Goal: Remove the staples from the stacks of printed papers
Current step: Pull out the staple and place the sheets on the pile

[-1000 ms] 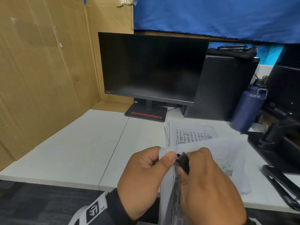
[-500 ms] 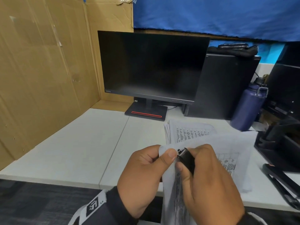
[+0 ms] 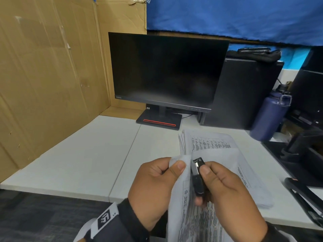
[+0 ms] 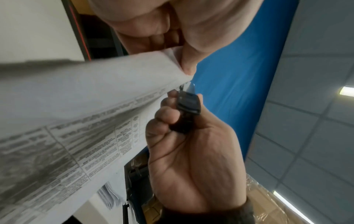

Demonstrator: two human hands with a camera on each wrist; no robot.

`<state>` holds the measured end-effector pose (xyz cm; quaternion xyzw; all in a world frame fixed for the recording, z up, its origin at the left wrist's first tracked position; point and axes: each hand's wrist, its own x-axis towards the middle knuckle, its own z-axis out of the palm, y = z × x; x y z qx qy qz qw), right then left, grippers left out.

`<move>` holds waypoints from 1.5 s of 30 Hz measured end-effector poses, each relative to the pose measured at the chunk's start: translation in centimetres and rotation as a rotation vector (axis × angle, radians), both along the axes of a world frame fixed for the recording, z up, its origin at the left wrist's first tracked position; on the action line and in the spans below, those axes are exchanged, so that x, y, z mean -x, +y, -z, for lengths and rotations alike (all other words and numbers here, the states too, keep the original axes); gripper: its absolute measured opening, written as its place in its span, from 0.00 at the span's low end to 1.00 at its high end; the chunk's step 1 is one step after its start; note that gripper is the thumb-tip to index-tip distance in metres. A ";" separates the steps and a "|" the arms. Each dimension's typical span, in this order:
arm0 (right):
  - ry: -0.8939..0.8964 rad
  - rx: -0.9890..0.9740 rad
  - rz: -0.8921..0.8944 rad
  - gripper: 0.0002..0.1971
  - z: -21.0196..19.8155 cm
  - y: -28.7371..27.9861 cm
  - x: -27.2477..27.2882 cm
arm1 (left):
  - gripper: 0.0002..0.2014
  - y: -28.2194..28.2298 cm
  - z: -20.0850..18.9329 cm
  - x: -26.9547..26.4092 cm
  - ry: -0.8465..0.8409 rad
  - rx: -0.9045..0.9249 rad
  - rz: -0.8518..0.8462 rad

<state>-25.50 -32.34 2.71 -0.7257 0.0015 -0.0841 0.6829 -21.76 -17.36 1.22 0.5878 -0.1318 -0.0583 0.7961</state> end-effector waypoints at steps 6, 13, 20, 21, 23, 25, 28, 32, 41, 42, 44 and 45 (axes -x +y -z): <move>0.264 -0.564 -0.112 0.22 0.4 -1.0 -0.9 | 0.20 0.3 1.0 -1.0 0.084 0.033 0.084; 0.215 -0.215 -0.134 0.17 0.9 -3.2 -2.1 | 0.09 0.7 2.3 -2.4 0.129 -0.119 -0.058; 0.264 -0.186 -0.039 0.14 2.4 -5.5 -3.1 | 0.09 1.1 3.4 -3.3 0.335 -0.078 -0.093; 0.256 -0.182 -0.018 0.12 2.6 -5.5 -3.2 | 0.09 1.2 3.5 -3.5 0.358 -0.078 -0.098; 0.211 -0.072 0.064 0.07 2.8 -6.2 -3.6 | 0.09 1.4 3.6 -3.8 0.398 -0.077 -0.109; 0.153 0.091 0.185 0.07 3.1 -7.4 -4.1 | 0.09 1.8 3.6 -4.1 0.434 -0.073 -0.117; 0.129 0.294 0.365 0.05 3.2 -9.9 -4.9 | 0.09 2.3 3.6 -4.3 0.465 -0.057 -0.127; 0.267 0.655 0.472 0.05 4.1 -13.4 -6.8 | 0.10 2.4 3.3 -4.4 0.475 -0.038 -0.147; 0.005 0.943 0.588 0.10 1.3 -10.6 -6.3 | 0.09 2.3 2.1 -3.7 0.452 0.029 -0.117; -0.190 0.856 0.541 0.06 0.4 -8.9 -5.3 | 0.09 2.2 2.0 -3.6 0.435 0.032 -0.115; -0.410 0.799 0.320 0.06 -0.8 -5.1 -3.3 | 0.09 1.9 1.8 -3.3 0.393 0.032 -0.098; -0.443 0.842 0.208 0.07 -0.7 -3.6 -2.7 | 0.09 1.7 1.6 -3.1 0.369 0.028 -0.088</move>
